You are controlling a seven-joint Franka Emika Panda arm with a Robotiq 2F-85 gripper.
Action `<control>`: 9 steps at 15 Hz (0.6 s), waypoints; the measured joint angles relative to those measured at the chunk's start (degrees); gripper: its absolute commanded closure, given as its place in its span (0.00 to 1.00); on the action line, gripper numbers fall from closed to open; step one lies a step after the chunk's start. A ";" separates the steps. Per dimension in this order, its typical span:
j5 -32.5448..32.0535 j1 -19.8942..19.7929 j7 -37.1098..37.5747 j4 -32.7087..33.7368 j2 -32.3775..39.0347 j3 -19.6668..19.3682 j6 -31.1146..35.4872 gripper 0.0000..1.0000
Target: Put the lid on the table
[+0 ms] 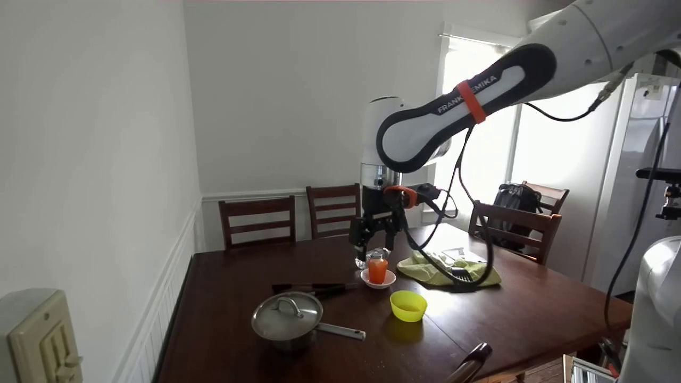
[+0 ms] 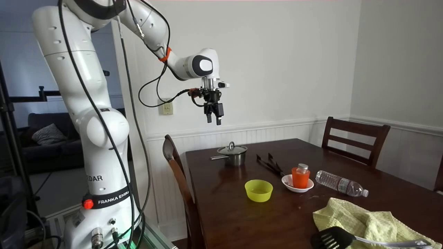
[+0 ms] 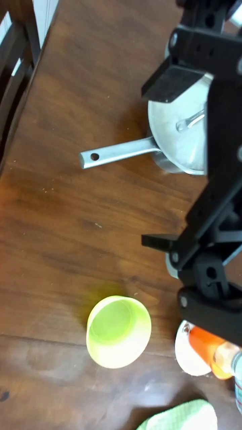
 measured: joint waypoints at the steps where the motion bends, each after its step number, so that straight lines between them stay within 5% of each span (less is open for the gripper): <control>1: 0.83 0.26 -1.54 1.62 3.01 -0.42 1.87 0.00; 9: -3.11 1.40 -8.09 24.65 29.56 -2.52 4.99 0.00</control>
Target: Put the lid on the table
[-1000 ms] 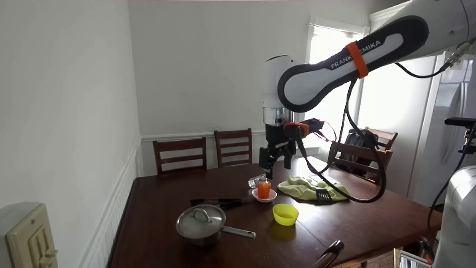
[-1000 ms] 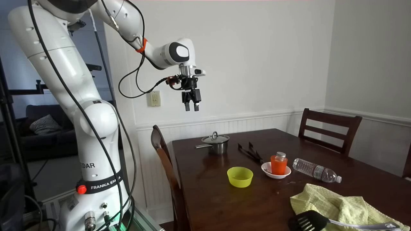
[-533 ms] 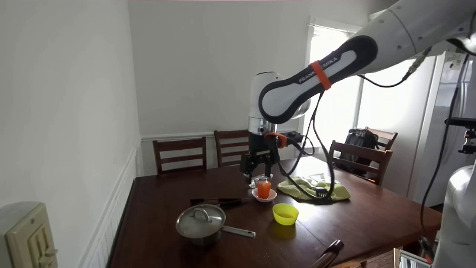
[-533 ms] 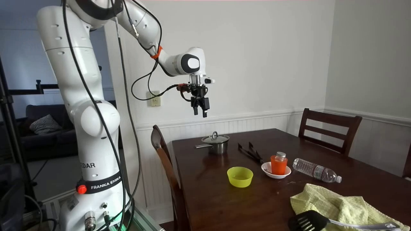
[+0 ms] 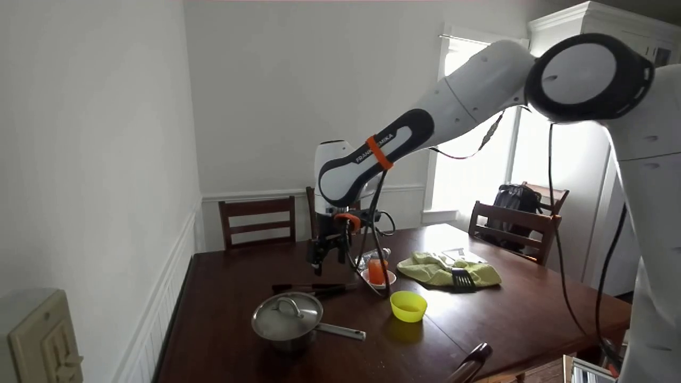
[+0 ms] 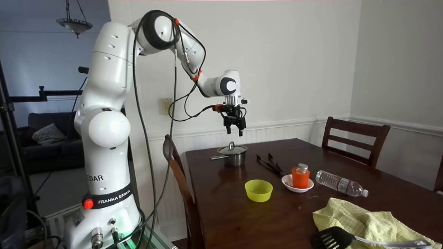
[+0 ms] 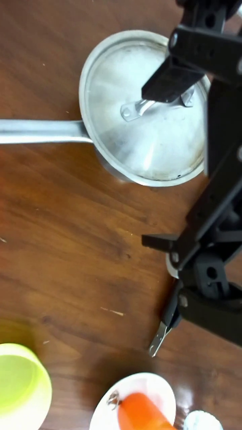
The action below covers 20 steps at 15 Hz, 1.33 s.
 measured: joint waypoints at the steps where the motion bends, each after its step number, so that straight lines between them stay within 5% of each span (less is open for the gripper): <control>1: 0.03 0.51 -1.27 3.07 2.98 0.03 -0.58 0.00; 8: 0.14 6.66 -6.75 22.90 17.75 1.48 -9.05 0.00; 20: 0.14 6.39 -7.75 24.80 18.79 1.47 -10.05 0.00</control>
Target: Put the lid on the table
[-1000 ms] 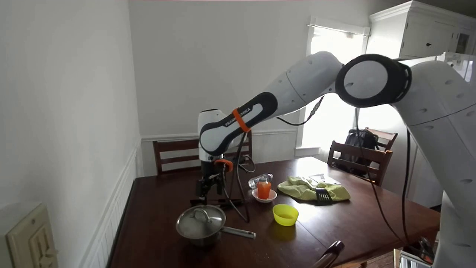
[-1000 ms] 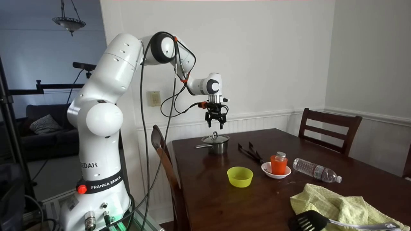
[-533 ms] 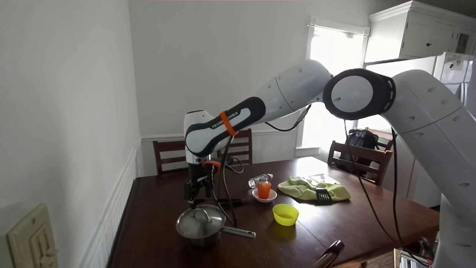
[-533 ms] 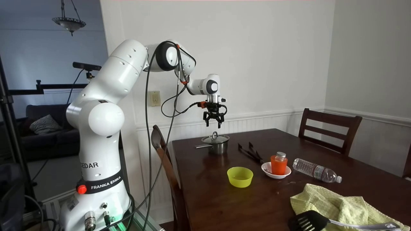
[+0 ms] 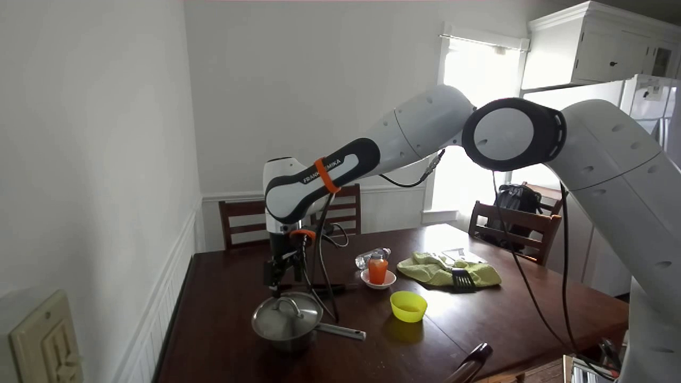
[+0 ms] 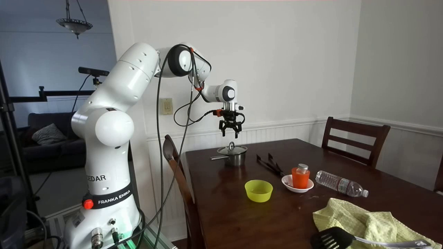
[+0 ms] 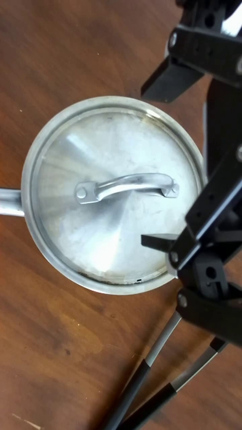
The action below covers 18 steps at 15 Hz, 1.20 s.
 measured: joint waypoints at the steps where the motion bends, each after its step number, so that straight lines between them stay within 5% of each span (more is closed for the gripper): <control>1: 0.00 0.07 0.00 0.00 0.00 -0.07 0.00 0.00; 7: -0.54 1.44 0.00 -0.20 1.58 -0.76 3.69 0.00; 9: -0.54 1.61 -0.16 -0.24 2.94 -0.76 6.87 0.27; 18: -1.00 1.69 -0.61 -0.17 4.58 -1.85 10.08 0.92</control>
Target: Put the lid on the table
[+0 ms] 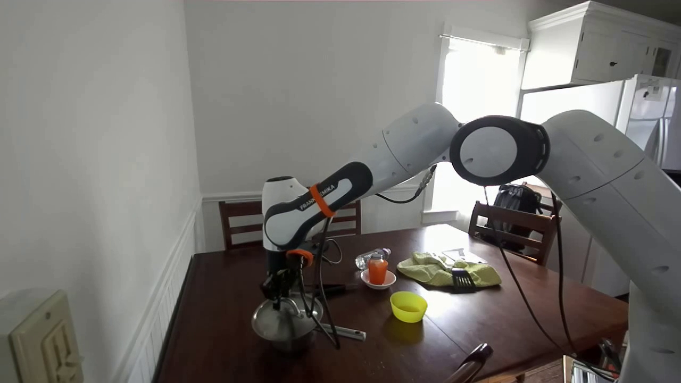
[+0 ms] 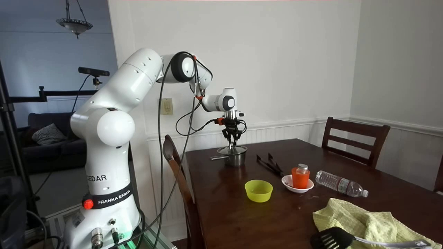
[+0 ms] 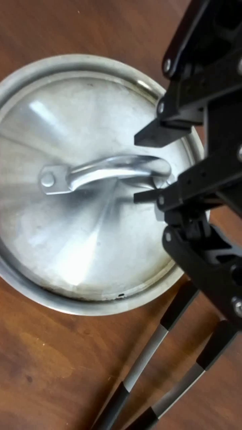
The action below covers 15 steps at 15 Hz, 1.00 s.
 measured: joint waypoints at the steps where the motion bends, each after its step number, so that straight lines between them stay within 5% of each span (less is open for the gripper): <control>1: -0.09 0.00 -0.25 -0.01 -0.39 -0.11 -0.19 0.98; 11: -0.18 -0.23 -2.20 0.01 -2.40 -0.64 -3.56 0.96; 15: -0.18 -1.50 -0.76 -0.95 -7.11 -3.76 -3.61 0.96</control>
